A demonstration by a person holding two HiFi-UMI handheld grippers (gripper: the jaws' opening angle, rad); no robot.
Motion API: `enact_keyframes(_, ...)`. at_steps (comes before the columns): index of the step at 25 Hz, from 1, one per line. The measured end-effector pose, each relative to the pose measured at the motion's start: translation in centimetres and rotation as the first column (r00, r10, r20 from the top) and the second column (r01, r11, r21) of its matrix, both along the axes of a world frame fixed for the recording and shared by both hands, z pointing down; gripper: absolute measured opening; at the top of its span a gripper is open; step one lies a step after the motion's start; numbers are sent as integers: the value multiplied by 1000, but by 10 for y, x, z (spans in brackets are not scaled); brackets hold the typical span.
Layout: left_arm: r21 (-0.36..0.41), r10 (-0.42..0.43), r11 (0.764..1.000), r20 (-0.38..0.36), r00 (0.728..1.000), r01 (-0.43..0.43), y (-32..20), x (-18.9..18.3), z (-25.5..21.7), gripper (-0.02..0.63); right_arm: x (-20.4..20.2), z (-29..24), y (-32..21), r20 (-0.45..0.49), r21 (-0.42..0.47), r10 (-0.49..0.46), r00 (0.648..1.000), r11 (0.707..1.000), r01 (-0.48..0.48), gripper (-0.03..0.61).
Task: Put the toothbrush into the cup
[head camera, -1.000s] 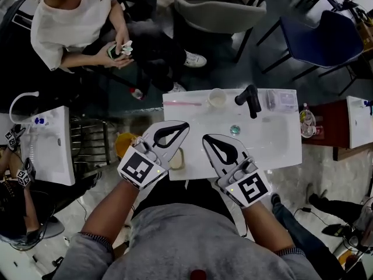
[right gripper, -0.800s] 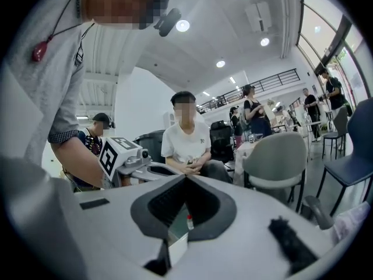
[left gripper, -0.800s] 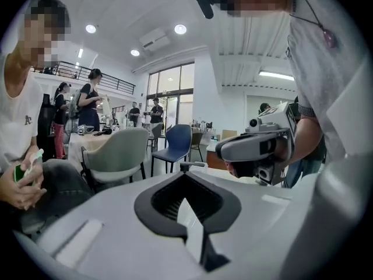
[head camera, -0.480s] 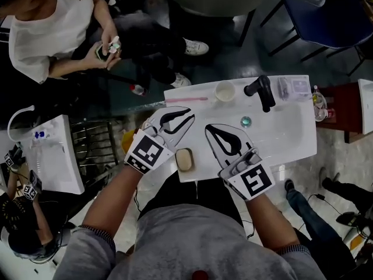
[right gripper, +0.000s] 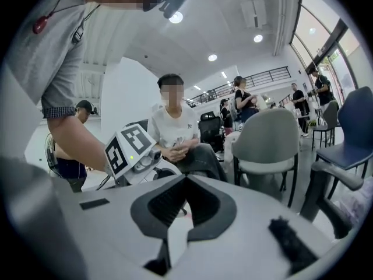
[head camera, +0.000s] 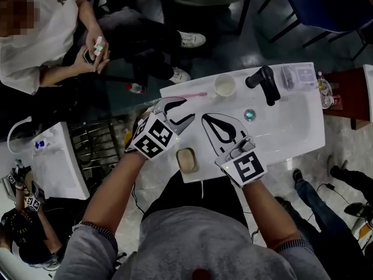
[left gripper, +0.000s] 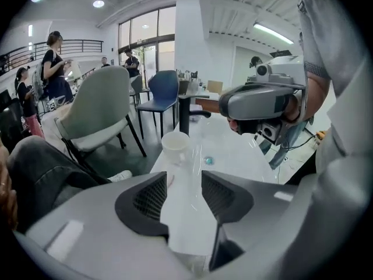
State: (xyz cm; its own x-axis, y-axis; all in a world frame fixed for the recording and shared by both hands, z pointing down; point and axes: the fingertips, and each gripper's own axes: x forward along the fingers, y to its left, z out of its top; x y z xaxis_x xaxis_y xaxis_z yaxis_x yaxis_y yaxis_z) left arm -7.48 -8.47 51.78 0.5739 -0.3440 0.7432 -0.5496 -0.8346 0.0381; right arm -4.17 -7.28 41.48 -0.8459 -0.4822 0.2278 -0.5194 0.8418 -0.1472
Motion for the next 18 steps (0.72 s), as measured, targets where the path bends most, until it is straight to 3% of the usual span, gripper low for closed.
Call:
enact_keyframes(7,-54,57,997,82,995,-53,-12,2,40,215,-6,32,-9,-9,-20,24,1000,1000,-24,14)
enact_keyframes(18,-117,186,979,192,964,-166,-28,4,89,216,-11,59,-21,-10,-56,47,999,997,-47,14)
